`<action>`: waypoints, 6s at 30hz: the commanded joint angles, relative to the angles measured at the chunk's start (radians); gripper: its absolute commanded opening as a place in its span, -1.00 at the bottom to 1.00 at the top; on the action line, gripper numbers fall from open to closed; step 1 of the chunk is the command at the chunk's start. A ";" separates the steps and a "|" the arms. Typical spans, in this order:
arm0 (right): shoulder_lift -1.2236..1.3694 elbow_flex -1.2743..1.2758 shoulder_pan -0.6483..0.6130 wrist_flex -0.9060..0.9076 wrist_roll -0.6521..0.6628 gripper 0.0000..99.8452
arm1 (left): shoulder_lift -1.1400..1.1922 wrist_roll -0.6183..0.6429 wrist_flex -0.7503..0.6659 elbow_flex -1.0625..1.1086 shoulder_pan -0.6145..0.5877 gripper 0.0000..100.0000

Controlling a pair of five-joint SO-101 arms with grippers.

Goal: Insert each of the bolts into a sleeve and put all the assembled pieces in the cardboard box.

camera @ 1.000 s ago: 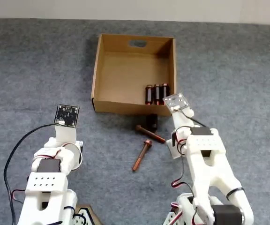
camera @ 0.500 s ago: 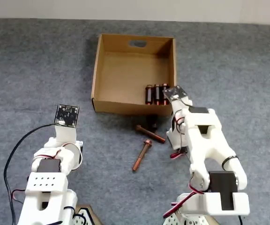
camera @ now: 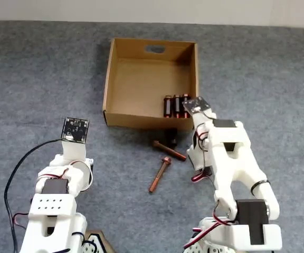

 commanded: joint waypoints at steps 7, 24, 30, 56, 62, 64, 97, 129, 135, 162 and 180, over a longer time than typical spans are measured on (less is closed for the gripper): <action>-0.041 0.079 0.012 -0.002 0.071 -0.61 | -0.005 -0.005 -0.012 -0.004 -0.016 -0.92; -0.039 0.031 0.015 -0.021 0.072 -0.75 | -0.005 -0.005 -0.012 -0.004 -0.016 -0.92; -0.039 0.031 0.015 -0.022 0.074 -0.73 | -0.005 -0.005 -0.012 -0.004 -0.016 -0.92; -0.937 0.274 0.096 -0.051 -0.273 -0.99 | 0.004 -0.158 0.396 -0.403 0.039 -0.91; -1.214 0.507 0.096 -0.156 -0.422 -0.99 | 0.036 -0.201 0.690 -0.671 0.183 -0.91; -1.303 0.553 0.096 -0.153 -0.430 -0.99 | 0.114 -0.201 0.744 -0.711 0.271 -0.91; -1.678 0.776 0.291 -0.153 -0.439 -0.99 | 1.277 0.196 0.327 -1.141 0.754 -0.60; -1.684 0.766 -0.019 -0.191 -0.516 -0.99 | 0.360 0.189 0.595 -1.053 0.430 -0.98; -1.684 0.814 -0.242 -0.433 -0.514 -0.99 | 0.171 0.193 0.488 -1.052 0.430 -0.98; -1.682 1.089 -0.452 -0.872 -0.256 -0.99 | 0.071 0.195 -0.169 -0.783 0.625 -0.98; -1.678 1.089 -0.450 -0.871 -0.256 -0.99 | -0.093 0.190 -0.110 -0.731 0.727 -0.98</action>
